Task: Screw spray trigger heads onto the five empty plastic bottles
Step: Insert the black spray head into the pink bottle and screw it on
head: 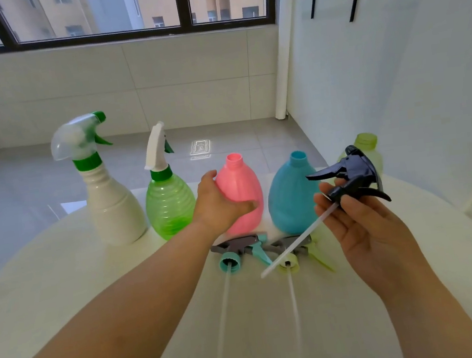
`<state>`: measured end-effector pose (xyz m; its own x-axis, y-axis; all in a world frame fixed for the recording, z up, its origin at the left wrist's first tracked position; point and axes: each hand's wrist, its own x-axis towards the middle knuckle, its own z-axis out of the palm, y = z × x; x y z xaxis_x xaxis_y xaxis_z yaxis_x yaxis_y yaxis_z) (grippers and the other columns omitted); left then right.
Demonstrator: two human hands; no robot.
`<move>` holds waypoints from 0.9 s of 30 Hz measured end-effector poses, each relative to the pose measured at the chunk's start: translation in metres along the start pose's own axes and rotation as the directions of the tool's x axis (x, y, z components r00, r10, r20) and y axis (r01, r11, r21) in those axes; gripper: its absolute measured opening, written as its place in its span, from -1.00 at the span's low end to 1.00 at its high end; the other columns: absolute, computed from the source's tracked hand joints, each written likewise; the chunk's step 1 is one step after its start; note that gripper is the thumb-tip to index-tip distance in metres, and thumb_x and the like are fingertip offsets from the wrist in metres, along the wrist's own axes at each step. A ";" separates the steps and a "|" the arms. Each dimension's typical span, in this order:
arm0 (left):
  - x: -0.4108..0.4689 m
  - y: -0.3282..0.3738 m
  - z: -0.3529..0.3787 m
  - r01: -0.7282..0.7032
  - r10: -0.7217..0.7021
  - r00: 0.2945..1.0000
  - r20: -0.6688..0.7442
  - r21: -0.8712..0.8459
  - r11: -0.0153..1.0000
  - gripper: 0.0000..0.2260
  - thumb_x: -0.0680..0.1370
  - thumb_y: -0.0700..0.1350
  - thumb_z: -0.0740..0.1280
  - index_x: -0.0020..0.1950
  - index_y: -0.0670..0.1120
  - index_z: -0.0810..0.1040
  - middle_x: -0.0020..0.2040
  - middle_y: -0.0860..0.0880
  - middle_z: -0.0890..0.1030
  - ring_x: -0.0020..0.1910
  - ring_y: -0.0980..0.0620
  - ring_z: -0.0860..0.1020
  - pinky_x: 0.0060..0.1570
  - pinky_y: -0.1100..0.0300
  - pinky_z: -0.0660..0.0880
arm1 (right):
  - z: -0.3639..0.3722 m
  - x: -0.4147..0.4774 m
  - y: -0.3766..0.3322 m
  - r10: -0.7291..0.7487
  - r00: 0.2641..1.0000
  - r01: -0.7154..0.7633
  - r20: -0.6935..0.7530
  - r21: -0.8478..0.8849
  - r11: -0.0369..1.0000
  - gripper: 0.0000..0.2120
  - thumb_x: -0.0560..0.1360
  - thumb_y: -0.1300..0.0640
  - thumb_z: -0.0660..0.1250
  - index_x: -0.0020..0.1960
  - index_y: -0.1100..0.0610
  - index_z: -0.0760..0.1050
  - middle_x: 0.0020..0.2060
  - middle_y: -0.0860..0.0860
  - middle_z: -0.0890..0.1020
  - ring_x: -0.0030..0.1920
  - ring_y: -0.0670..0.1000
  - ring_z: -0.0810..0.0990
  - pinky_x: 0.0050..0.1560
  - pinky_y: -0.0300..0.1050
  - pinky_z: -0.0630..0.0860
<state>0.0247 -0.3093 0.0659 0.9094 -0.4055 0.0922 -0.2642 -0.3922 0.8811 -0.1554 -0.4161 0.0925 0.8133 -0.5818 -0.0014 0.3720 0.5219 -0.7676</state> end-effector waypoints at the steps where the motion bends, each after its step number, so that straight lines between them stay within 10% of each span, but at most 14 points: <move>1: -0.001 0.000 0.000 -0.018 0.018 1.000 -0.005 0.005 1.000 -0.18 0.21 -0.15 0.56 0.33 -0.13 0.18 0.20 -0.08 0.37 0.17 -0.09 0.40 0.10 0.05 0.42 | 0.001 0.000 0.000 0.000 1.000 0.000 0.000 0.000 1.000 -0.79 0.24 0.21 0.25 -0.33 0.06 0.67 -0.30 -0.02 0.72 -0.21 -0.08 0.68 -0.14 -0.25 0.61; 17: -0.001 0.008 -0.003 -0.029 0.027 1.000 -0.014 -0.182 0.983 -0.47 0.43 0.03 0.36 0.34 -0.05 0.29 0.34 -0.10 0.37 0.22 -0.02 0.39 0.16 0.09 0.38 | 0.001 0.003 0.002 -0.019 1.000 0.019 0.009 -0.003 1.000 -0.79 0.25 0.18 0.26 -0.30 0.03 0.67 -0.27 -0.02 0.72 -0.18 -0.07 0.68 -0.14 -0.24 0.61; 27: 0.009 0.027 0.001 -0.067 0.074 0.997 0.036 -0.163 0.984 -0.62 0.44 -0.13 0.36 0.20 -0.10 0.32 0.01 0.01 0.41 -0.05 0.02 0.42 -0.11 0.16 0.37 | 0.006 0.003 0.002 -0.047 0.999 0.047 -0.009 0.006 0.999 -0.81 0.22 0.18 0.27 -0.32 0.05 0.67 -0.28 -0.02 0.72 -0.19 -0.06 0.68 -0.14 -0.23 0.61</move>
<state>0.0257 -0.3248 0.0903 0.8755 -0.4625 0.1404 -0.2687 -0.2243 0.9368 -0.1492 -0.4125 0.0948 0.7907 -0.6115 0.0290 0.4125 0.4973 -0.7633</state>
